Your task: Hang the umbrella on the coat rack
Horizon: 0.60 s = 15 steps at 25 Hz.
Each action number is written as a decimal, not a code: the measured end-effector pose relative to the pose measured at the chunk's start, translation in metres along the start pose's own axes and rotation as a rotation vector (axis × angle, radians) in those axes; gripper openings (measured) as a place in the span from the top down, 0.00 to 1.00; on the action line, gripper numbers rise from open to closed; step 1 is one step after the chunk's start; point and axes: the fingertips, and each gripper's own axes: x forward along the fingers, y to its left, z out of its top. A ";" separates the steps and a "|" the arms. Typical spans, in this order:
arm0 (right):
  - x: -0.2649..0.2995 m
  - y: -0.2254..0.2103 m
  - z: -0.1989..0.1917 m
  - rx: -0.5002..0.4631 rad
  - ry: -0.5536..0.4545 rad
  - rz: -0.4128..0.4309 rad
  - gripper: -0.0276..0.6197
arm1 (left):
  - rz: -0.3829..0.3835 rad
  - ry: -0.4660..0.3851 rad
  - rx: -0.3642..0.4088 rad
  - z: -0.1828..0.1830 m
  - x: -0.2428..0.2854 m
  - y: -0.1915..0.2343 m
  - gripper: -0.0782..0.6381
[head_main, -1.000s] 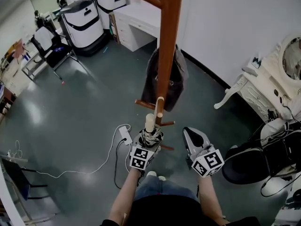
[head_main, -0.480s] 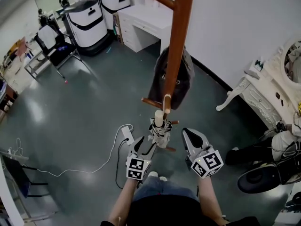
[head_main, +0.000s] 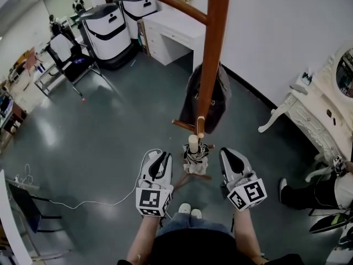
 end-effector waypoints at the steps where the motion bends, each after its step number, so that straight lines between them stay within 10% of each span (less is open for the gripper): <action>1: -0.002 -0.001 0.004 0.001 -0.009 -0.006 0.95 | 0.005 -0.005 0.012 0.006 -0.001 0.001 0.83; 15: -0.017 -0.003 0.017 -0.028 -0.023 -0.044 0.95 | 0.015 -0.028 0.038 0.036 -0.008 -0.010 0.89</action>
